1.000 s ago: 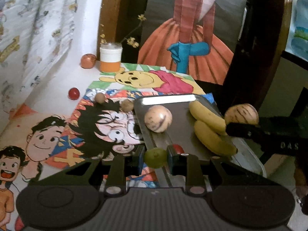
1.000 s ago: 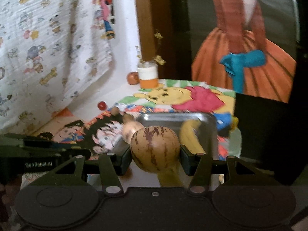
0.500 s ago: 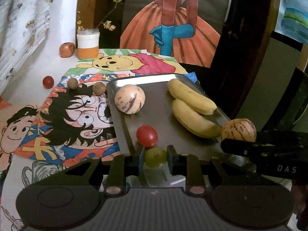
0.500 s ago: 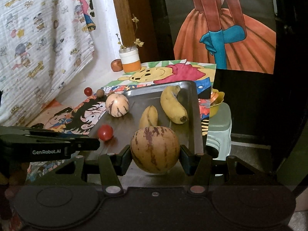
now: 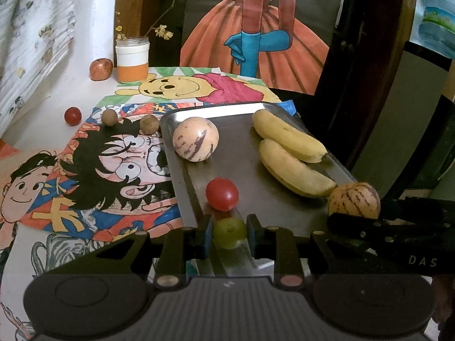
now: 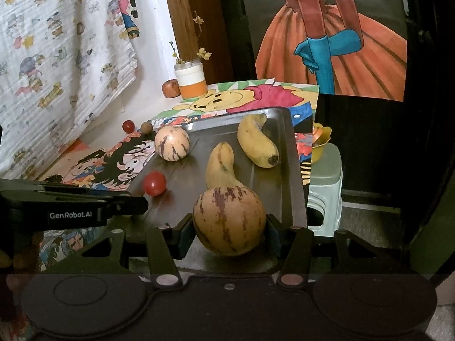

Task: Organize fruits
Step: 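Lower the melon onto the tray and open the right tool while the left tool carries the lime, then release the green lime onto the tray with the left tool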

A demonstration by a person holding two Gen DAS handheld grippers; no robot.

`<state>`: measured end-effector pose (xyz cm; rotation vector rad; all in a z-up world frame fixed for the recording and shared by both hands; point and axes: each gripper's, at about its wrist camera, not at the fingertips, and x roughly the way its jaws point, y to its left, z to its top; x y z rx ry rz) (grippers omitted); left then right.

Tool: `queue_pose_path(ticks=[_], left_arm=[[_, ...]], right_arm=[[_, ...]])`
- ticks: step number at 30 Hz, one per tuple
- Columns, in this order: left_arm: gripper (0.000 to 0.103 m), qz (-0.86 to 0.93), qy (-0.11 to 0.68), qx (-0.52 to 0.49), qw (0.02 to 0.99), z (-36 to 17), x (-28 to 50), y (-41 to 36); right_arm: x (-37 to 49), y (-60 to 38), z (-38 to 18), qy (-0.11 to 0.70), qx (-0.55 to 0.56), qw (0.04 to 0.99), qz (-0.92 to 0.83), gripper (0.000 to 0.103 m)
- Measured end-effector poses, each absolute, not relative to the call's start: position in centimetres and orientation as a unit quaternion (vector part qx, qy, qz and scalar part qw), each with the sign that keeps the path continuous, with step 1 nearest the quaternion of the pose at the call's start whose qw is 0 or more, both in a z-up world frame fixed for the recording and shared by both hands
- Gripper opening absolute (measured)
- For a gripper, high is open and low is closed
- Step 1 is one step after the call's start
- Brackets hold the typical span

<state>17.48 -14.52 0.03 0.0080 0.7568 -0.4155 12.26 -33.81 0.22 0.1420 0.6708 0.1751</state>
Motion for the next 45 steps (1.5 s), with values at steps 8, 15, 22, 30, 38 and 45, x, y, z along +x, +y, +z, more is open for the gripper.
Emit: queue_pose_path(ticks=[8, 15, 22, 30, 38, 45], left_arm=[[0.029, -0.201, 0.367, 0.005, 0.908, 0.0, 17.5, -14.6], [0.029, -0.201, 0.367, 0.005, 0.908, 0.0, 17.5, -14.6], [0.029, -0.199, 0.367, -0.004, 0.908, -0.1, 17.4, -14.4], [0.029, -0.198, 0.369, -0.032, 0.908, 0.2, 17.3, -13.7], [0.047, -0.189, 0.362, -0.047, 0.912, 1.0, 16.6, -13.0], [0.086, -0.160, 0.325, -0.071, 0.929, 2.8, 15.0, -10.9]], right_arm=[[12.2, -33.9, 0.2, 0.329, 0.077, 0.937, 0.086, 0.055], [12.2, -34.1, 0.2, 0.330, 0.076, 0.937, 0.087, 0.055], [12.1, -34.1, 0.2, 0.330, 0.076, 0.937, 0.086, 0.055], [12.0, -34.1, 0.3, 0.330, 0.072, 0.937, 0.088, 0.056], [11.1, -33.6, 0.9, 0.326, 0.066, 0.939, 0.087, 0.061], [10.1, -32.8, 1.8, 0.320, 0.059, 0.942, 0.086, 0.074]])
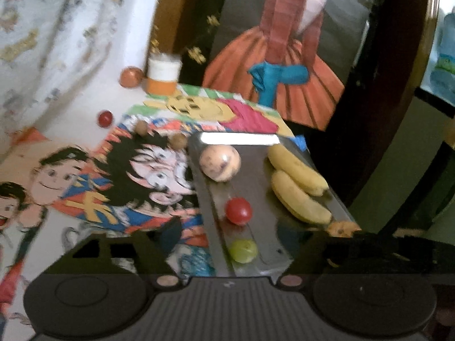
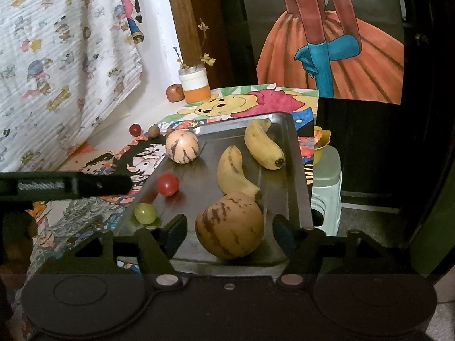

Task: Organize fruits
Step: 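Release the green lime onto the tray with the left tool, then raise both tools up and away from the tray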

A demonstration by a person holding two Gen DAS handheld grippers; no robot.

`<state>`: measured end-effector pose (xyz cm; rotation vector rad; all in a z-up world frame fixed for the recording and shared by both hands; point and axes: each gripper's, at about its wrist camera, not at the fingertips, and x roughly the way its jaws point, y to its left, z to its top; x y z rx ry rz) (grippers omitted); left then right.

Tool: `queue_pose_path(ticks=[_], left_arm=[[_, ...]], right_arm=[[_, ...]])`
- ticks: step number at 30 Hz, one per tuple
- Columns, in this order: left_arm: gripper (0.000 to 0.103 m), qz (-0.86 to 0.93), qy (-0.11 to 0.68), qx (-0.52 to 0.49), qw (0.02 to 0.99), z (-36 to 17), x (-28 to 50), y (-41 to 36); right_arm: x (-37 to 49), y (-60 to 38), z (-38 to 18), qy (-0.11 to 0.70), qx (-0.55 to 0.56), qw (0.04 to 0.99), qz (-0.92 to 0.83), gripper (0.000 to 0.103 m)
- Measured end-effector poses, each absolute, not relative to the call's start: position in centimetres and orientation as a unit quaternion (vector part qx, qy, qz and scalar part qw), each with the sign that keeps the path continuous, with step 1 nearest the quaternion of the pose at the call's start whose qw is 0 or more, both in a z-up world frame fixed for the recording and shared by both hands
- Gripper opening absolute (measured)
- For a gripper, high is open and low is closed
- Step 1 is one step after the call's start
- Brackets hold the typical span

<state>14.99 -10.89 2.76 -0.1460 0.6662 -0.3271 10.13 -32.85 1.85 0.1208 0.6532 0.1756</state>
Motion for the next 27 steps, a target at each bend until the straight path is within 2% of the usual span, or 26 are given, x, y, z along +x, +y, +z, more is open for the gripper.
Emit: queue_pose_path(ticks=[1, 5, 14, 20, 27], left_arm=[[0.091, -0.153, 0.319, -0.072, 0.932, 3.0, 14.7, -10.5], [0.100, -0.131, 0.303, -0.075, 0.941, 3.9, 13.4, -9.1], [0.103, -0.112, 0.296, -0.061, 0.946, 5.6, 10.2, -6.5], [0.103, -0.087, 0.299, -0.044, 0.949, 6.1, 7.4, -4.7], [0.103, -0.051, 0.279, -0.051, 0.958, 7.6, 4.6, -1.4]], right_arm=[[9.9, -32.8, 2.0, 0.319, 0.057, 0.942, 0.086, 0.077], [9.1, -32.3, 2.7, 0.317, 0.052, 0.943, 0.086, 0.085], [5.7, -30.5, 5.4, 0.307, 0.043, 0.946, 0.092, 0.102], [3.3, -29.0, 7.0, 0.313, 0.031, 0.944, 0.103, 0.102], [1.2, -27.2, 11.2, 0.280, -0.002, 0.951, 0.134, 0.102]])
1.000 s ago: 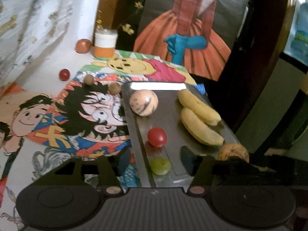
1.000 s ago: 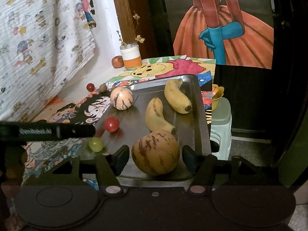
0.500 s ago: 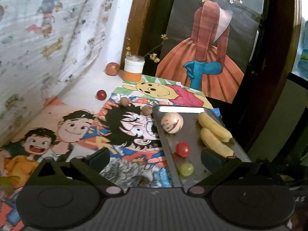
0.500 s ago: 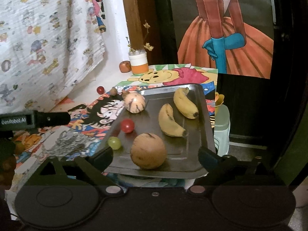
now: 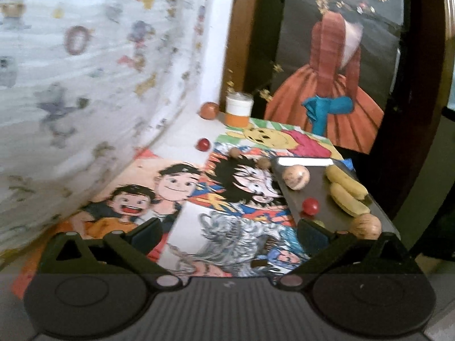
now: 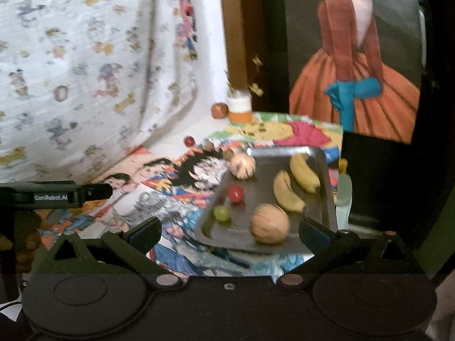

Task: Organize fruits
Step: 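Raise both tools up and away from the tray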

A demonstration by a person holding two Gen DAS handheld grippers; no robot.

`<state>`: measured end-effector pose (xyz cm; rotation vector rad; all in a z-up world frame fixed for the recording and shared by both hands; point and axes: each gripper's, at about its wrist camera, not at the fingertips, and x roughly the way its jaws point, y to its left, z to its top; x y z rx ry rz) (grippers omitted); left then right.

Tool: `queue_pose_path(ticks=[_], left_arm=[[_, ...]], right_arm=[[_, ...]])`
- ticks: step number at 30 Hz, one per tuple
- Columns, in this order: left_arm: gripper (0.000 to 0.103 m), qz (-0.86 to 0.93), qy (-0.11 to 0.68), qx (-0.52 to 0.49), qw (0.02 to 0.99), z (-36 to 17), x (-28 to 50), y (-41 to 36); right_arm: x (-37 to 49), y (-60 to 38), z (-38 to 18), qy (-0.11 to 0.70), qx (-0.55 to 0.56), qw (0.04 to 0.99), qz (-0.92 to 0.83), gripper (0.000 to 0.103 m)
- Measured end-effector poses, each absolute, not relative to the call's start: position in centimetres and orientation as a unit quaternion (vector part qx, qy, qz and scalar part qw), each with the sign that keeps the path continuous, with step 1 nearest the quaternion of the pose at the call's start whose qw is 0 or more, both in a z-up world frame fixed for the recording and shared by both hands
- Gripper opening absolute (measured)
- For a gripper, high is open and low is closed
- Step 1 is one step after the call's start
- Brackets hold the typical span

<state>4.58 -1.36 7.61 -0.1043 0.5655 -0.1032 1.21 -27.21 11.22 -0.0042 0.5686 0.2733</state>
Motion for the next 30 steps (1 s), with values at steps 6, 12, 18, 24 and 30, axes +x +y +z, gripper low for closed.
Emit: queue_pose_path(ticks=[6, 12, 18, 24, 30], left_arm=[[0.103, -0.035, 0.255, -0.057, 0.965, 9.5, 3.7, 0.9], [0.103, -0.032, 0.235, -0.054, 0.970, 11.7, 4.4, 2.5], [0.103, -0.023, 0.207, -0.039, 0.977, 14.5, 6.8, 3.6], [0.103, -0.016, 0.200, -0.018, 0.979, 16.8, 11.4, 4.5], [0.103, 0.001, 0.178, -0.004, 0.984, 19.3, 15.6, 4.8]], right_arm=[[0.8, -26.1, 15.4, 0.246, -0.039, 0.955, 0.163, 0.102], [3.0, -25.1, 19.6, 0.228, -0.040, 0.949, 0.212, 0.102], [7.3, -23.6, 23.5, 0.206, -0.043, 0.946, 0.246, 0.102], [13.6, -22.4, 29.0, 0.186, -0.077, 0.941, 0.273, 0.102], [20.0, -22.8, 34.6, 0.147, -0.058, 0.952, 0.262, 0.103]])
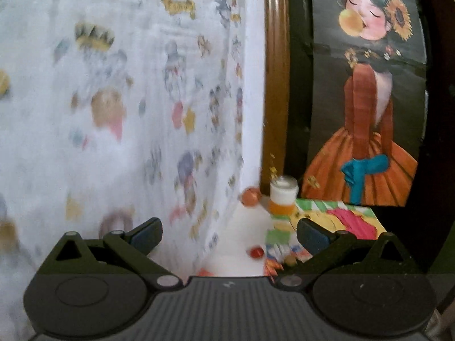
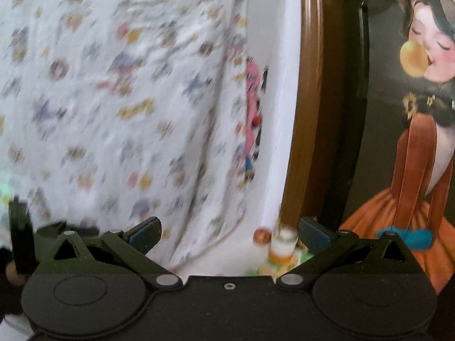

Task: Organize fruits
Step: 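Raise both tools up and away from the tray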

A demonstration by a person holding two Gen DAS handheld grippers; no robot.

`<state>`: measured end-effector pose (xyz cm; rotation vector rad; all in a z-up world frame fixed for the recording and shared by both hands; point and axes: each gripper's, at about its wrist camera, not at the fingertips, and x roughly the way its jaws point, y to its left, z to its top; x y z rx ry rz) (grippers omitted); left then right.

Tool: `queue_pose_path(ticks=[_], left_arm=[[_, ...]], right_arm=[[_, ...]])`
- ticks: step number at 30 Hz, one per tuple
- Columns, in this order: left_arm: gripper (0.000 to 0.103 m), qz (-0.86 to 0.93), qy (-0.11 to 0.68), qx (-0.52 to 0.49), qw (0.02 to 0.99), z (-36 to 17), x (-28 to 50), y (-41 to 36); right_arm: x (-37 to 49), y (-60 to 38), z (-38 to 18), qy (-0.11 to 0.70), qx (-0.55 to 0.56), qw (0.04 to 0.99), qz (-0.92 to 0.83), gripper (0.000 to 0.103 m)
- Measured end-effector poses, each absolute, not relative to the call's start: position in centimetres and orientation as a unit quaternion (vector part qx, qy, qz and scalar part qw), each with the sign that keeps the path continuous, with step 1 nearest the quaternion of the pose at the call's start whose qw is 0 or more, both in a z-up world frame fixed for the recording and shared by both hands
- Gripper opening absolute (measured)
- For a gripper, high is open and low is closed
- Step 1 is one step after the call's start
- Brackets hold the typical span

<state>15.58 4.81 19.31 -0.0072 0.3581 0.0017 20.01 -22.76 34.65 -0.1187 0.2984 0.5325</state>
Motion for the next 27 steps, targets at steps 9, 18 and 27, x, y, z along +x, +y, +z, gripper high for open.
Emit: queue_pose_path(ticks=[9, 18, 27], left_arm=[[0.103, 0.022, 0.150, -0.012, 0.988, 21.9, 19.5, 5.3], [0.103, 0.017, 0.147, 0.028, 0.989, 19.8, 23.9, 2.5], [0.103, -0.010, 0.180, 0.057, 0.982, 17.2, 28.1, -0.1]], right_arm=[[24.5, -23.7, 31.3, 0.107, -0.084, 0.957, 0.255, 0.103], [28.3, -23.8, 23.7, 0.137, -0.145, 0.943, 0.268, 0.102], [30.3, -23.6, 16.8, 0.182, -0.180, 0.923, 0.288, 0.102]])
